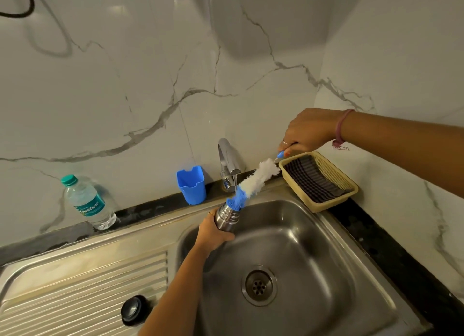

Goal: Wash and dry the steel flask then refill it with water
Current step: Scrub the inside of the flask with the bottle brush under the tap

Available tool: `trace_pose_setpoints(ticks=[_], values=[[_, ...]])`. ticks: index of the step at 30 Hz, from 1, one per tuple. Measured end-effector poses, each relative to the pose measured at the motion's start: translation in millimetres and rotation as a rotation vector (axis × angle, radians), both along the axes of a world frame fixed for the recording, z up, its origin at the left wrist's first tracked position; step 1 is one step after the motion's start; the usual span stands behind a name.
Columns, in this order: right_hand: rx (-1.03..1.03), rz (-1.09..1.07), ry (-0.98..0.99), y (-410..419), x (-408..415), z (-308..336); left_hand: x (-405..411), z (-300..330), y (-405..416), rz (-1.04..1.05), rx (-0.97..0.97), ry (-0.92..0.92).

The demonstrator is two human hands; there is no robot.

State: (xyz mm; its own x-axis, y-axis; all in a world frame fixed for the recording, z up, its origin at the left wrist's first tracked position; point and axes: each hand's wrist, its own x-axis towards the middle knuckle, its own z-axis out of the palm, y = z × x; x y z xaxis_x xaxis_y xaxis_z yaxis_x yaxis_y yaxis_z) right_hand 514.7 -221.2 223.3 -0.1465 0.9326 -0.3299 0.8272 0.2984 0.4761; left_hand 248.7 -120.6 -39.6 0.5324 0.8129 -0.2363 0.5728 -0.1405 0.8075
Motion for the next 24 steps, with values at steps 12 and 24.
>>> trace_pose_setpoints(ticks=[12, 24], values=[[-0.200, -0.195, 0.313, 6.6, 1.8, -1.5, 7.5, 4.1, -3.6, 0.018, 0.015, -0.033], [0.325, 0.681, -0.213, -10.8, 24.4, -16.6, 2.1, 4.8, -1.5, -0.015, -0.026, -0.042]])
